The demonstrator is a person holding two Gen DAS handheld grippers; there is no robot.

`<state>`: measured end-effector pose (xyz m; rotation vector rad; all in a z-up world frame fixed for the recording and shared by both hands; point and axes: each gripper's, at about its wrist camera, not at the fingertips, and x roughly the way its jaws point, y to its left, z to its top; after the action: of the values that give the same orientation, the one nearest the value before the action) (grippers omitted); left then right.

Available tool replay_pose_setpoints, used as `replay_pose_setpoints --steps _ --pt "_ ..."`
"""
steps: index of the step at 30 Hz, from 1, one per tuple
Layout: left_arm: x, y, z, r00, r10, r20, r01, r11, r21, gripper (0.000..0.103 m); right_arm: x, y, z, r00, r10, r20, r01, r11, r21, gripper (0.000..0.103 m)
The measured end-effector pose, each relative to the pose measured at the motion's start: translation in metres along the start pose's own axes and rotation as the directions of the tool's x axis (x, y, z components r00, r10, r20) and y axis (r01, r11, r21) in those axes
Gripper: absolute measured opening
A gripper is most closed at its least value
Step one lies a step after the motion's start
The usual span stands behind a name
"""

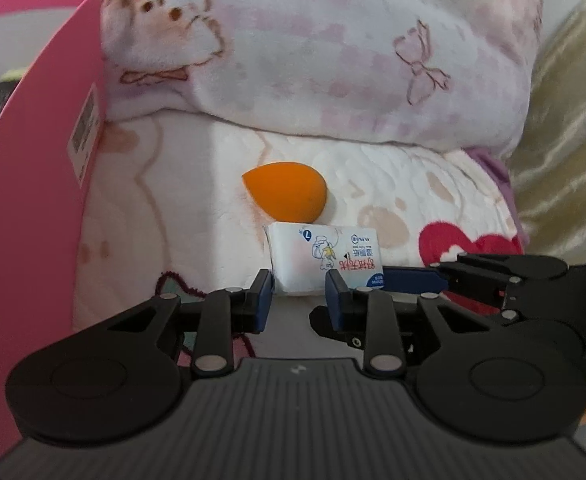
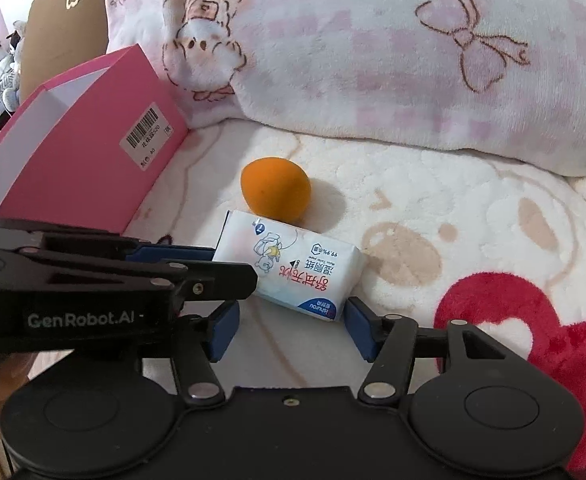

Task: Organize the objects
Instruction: 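Lower the left gripper around the white tissue packet, then close the left gripper on the white tissue packet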

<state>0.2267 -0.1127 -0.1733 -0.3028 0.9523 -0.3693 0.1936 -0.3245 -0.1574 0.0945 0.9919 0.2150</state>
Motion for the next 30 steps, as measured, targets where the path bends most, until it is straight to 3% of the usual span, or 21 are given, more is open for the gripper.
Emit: replay_pose_setpoints --steps 6,18,21,30 --pt "0.000 0.015 0.000 0.997 -0.019 0.078 0.024 0.998 -0.062 0.029 -0.002 0.005 0.000 0.995 -0.070 0.065 0.072 0.997 -0.034 0.080" --pt "0.001 0.009 0.001 0.995 -0.072 0.064 0.077 0.993 -0.084 0.027 0.013 0.012 0.001 0.991 -0.088 0.098 0.085 0.996 0.040 0.093" --pt "0.005 0.011 0.002 0.996 -0.073 0.041 0.077 0.991 -0.106 0.027 0.015 0.011 0.002 0.991 -0.095 0.097 0.091 0.995 0.043 0.093" --pt "0.008 0.001 -0.005 0.996 -0.074 0.047 0.075 0.997 -0.027 0.027 0.016 0.020 -0.003 0.980 -0.174 0.094 0.174 0.985 0.005 0.088"
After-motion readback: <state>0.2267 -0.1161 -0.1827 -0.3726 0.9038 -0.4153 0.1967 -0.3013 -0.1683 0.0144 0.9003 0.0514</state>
